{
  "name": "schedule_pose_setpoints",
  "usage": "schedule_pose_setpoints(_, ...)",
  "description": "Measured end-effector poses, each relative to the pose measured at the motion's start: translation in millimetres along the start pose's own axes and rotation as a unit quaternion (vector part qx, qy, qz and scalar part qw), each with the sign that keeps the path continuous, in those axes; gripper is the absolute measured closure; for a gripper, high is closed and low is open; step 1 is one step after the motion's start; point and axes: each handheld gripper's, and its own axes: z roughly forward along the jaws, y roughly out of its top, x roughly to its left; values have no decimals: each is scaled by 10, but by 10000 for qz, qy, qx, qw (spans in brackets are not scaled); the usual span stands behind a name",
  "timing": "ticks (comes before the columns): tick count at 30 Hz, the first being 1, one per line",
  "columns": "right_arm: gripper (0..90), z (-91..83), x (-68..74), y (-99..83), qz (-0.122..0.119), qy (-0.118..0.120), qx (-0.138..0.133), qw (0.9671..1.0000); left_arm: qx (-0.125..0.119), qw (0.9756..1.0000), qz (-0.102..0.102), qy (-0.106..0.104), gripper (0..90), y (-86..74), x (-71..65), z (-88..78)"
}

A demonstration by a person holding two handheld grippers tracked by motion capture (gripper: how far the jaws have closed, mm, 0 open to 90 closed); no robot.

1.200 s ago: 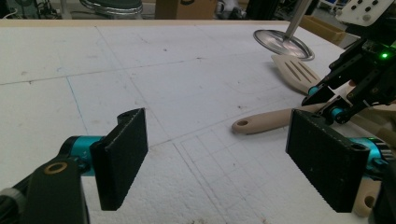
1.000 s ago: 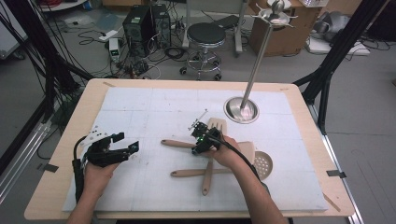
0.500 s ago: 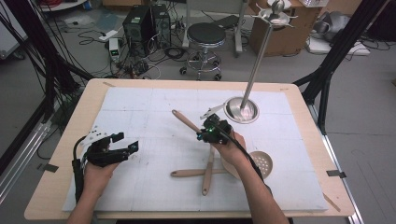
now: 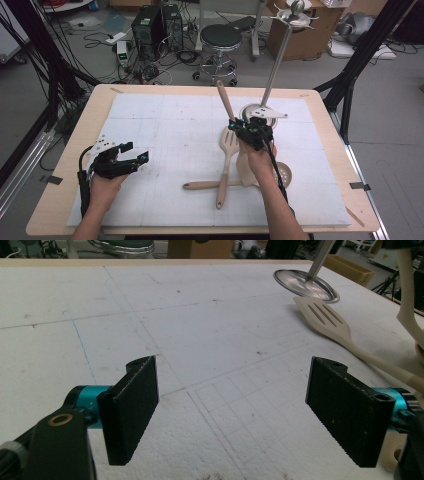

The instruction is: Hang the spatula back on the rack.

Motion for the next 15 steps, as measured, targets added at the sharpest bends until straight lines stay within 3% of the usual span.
schedule_pose_setpoints(4,778,-150,-67,12,229,-191,-531,9981,8,10000,6,-2,218,0,-2,-1)
schedule_pose_setpoints(7,778,-263,-109,30,385,-315,-946,9943,8,10000,2,-4,218,0,-3,0)
schedule_pose_setpoints(8,778,-263,-109,30,385,-315,-946,9943,13,10000,9,-2,218,0,-2,0)
schedule_pose_setpoints(9,778,-335,-133,48,459,-417,-1245,9903,12,10000,7,-3,218,0,-2,0)
schedule_pose_setpoints(10,777,-364,-139,58,481,-463,-1369,9883,14,10000,6,-6,218,0,-2,0)
schedule_pose_setpoints(15,777,-470,-143,93,408,-856,-1753,9799,7,10000,-1,5,218,-4,-4,5)
